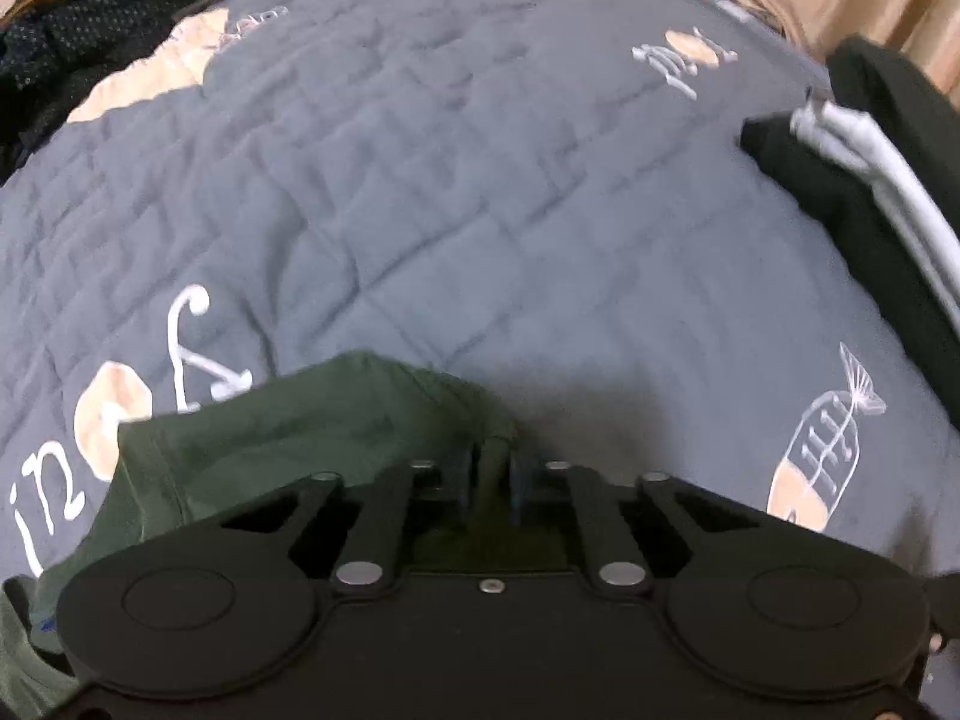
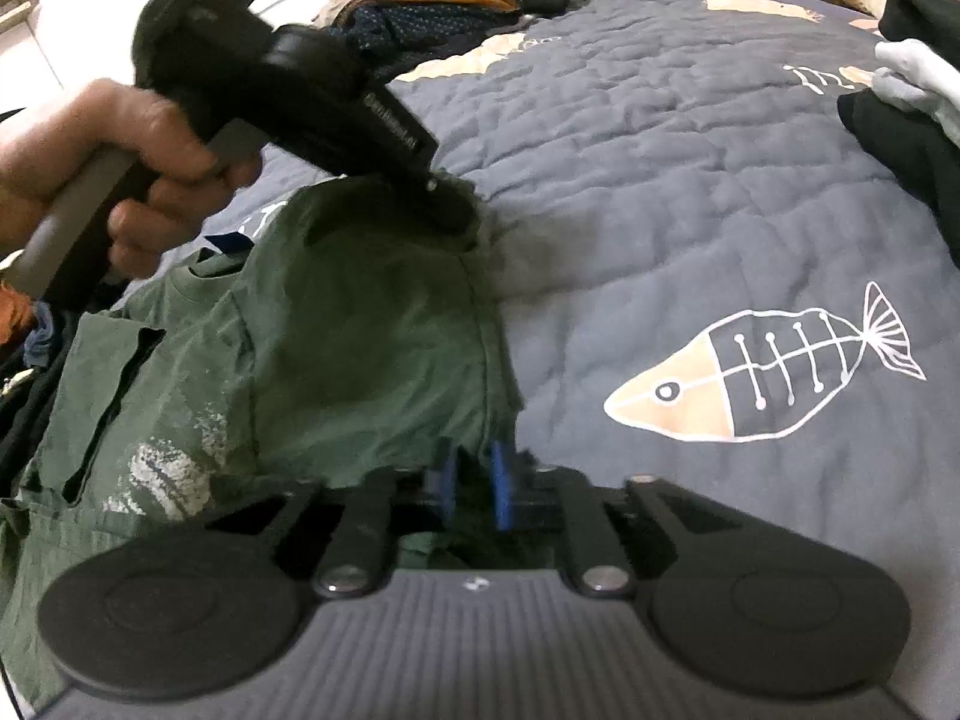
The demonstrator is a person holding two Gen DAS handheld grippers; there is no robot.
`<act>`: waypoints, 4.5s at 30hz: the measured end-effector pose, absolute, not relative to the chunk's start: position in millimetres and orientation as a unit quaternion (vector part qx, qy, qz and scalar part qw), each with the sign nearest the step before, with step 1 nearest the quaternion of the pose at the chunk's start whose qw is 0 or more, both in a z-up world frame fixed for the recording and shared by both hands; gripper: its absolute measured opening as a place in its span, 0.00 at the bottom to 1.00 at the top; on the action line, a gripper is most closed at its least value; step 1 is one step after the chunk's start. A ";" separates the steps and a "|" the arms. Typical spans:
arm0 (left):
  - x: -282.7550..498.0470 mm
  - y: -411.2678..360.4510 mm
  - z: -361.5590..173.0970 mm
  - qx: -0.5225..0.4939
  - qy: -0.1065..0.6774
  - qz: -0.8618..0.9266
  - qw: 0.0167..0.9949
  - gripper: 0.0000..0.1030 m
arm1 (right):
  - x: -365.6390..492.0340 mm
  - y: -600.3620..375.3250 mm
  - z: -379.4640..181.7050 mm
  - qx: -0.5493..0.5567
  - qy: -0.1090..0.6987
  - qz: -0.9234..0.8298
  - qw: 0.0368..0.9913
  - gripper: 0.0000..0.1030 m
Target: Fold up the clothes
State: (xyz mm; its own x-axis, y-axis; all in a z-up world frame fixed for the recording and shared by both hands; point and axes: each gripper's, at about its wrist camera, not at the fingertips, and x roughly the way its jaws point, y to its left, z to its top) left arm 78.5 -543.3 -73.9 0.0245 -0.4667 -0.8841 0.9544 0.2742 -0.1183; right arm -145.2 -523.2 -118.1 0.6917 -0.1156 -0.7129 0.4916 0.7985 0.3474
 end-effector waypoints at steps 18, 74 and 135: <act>89.3 -454.6 -46.1 0.085 0.454 -0.559 0.689 0.39 | -163.2 -544.4 -110.7 0.266 0.362 -0.170 0.877 0.05; 69.8 -302.7 -146.1 -0.260 0.586 -0.459 0.615 0.41 | -150.0 -514.7 -89.1 0.287 0.309 -0.090 0.902 0.13; 76.5 -319.4 -139.9 -0.141 0.548 -0.419 0.710 0.07 | -110.6 -454.3 -118.4 0.221 0.376 -0.034 0.899 0.14</act>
